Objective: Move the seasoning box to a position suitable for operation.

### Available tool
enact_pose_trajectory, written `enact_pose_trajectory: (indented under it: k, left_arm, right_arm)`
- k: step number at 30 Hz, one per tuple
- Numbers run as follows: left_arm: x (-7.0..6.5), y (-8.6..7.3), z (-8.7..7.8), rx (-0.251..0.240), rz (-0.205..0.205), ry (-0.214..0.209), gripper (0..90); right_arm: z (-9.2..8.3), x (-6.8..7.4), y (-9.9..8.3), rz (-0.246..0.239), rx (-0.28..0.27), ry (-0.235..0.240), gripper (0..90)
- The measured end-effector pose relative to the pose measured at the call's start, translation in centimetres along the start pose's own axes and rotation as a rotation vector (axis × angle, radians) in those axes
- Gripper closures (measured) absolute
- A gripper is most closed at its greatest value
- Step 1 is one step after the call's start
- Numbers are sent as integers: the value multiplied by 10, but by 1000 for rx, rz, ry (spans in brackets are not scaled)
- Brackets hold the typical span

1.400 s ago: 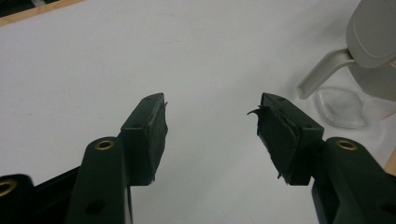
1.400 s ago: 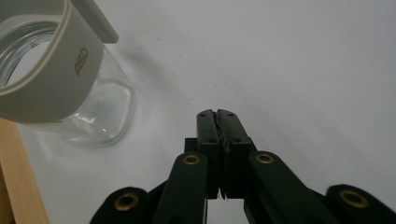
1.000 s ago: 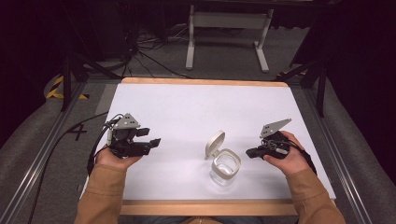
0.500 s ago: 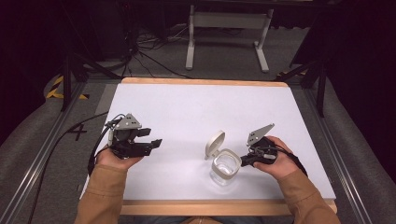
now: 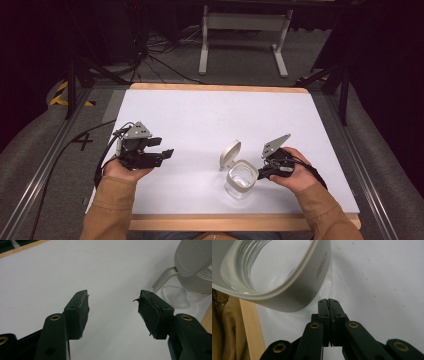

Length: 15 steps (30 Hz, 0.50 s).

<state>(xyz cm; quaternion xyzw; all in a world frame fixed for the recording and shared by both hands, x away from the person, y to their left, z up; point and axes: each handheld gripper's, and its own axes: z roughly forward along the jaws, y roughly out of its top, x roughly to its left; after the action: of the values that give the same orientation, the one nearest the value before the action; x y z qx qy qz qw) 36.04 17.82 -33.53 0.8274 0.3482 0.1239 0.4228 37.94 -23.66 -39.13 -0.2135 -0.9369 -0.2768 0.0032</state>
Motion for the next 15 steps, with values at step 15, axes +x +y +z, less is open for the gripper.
enact_pose_trajectory:
  k: [15]
  left_arm:
    - [0, 1, 1, 2, 3, -4, 416]
  right_arm:
    - [6, 14, 4, -60, 73, 72, 896]
